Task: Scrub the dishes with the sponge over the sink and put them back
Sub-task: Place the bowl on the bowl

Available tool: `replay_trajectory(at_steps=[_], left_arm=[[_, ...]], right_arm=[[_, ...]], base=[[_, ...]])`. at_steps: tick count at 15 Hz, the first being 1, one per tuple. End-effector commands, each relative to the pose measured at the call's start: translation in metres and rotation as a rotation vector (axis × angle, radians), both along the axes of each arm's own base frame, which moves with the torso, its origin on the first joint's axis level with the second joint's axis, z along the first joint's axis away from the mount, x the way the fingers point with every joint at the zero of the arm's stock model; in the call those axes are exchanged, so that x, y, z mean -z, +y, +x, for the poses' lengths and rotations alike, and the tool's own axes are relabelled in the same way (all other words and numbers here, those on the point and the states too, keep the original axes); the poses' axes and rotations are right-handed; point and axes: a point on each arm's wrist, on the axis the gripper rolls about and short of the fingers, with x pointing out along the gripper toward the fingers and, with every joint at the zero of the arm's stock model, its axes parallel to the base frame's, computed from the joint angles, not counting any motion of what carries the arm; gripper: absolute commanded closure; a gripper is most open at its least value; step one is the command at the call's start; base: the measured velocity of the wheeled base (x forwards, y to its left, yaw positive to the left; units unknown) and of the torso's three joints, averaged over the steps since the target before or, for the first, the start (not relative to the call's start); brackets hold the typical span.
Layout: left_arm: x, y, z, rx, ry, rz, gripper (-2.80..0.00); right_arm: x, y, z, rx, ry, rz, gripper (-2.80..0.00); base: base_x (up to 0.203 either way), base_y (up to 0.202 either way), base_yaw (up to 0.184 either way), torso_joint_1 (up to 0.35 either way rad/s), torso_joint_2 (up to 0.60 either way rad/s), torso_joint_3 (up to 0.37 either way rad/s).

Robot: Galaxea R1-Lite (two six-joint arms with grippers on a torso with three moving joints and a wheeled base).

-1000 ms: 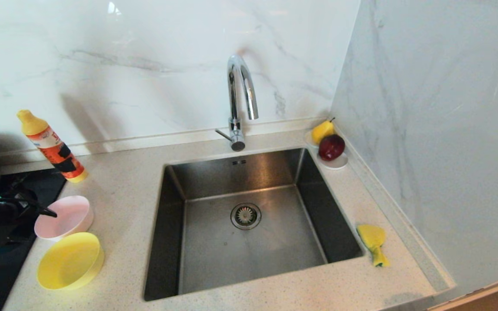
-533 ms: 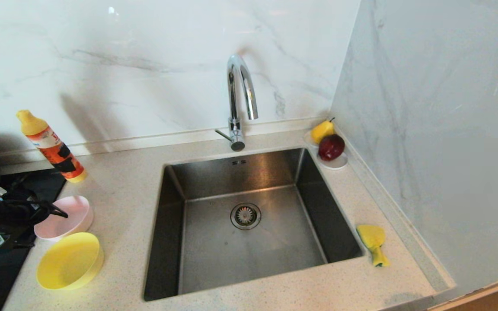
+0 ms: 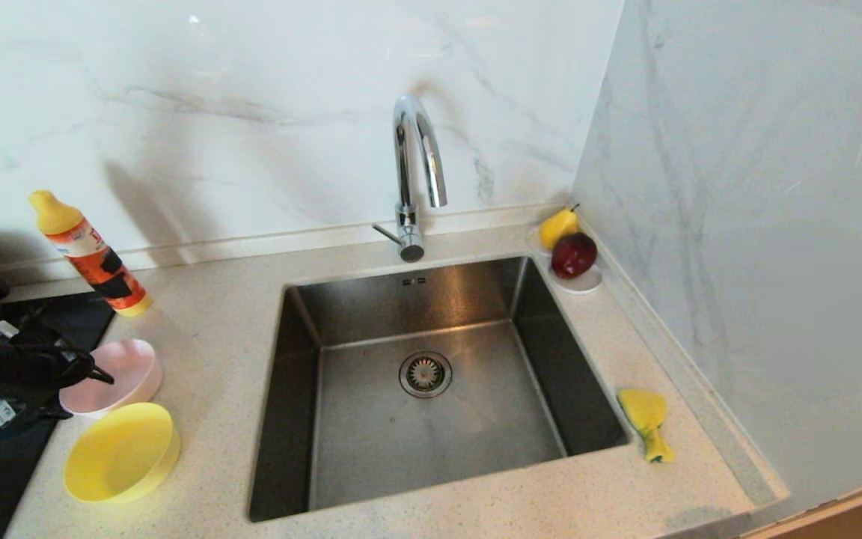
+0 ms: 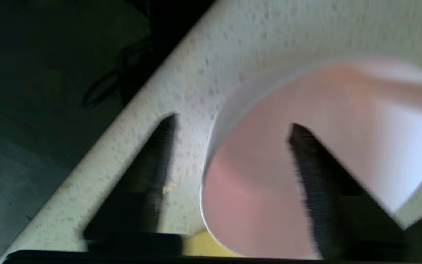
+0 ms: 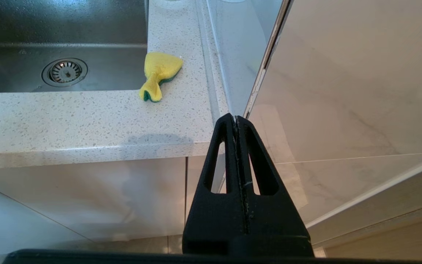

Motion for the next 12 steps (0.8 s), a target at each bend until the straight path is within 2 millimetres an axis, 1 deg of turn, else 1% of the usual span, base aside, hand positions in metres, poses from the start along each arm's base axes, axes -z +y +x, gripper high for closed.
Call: replay_trajectory(at_steps=[1, 5, 7, 10, 11, 12], left_arm=[[0.002, 0.002, 0.002, -0.010, 0.009, 0.007, 0.00], [0.003, 0.006, 0.008, -0.015, 0.003, 0.019, 0.00], [-0.001, 0.008, 0.010, -0.033, -0.002, 0.036, 0.00], [-0.017, 0.011, 0.013, -0.055, -0.042, 0.063, 0.00], [-0.023, 0.010, 0.011, -0.057, -0.053, 0.067, 0.00], [-0.033, 0.006, 0.007, -0.058, -0.065, 0.073, 0.00]], right_arm=[[0.000, 0.000, 0.000, -0.001, 0.002, -0.001, 0.00], [0.000, 0.000, 0.000, -0.002, 0.002, -0.001, 0.00], [0.000, 0.000, 0.000, -0.001, 0.003, -0.001, 0.00], [0.000, 0.000, 0.000, -0.001, 0.001, -0.001, 0.00], [0.000, 0.000, 0.000, -0.001, 0.001, -0.001, 0.00], [0.000, 0.000, 0.000, -0.001, 0.001, -0.001, 0.00]], base=[[0.000, 0.000, 0.000, 0.000, 0.00, 0.000], [0.000, 0.000, 0.000, 0.000, 0.00, 0.000], [0.000, 0.000, 0.000, 0.000, 0.00, 0.000], [0.000, 0.000, 0.000, 0.000, 0.00, 0.000], [0.000, 0.000, 0.000, 0.000, 0.00, 0.000], [0.000, 0.000, 0.000, 0.000, 0.00, 0.000]])
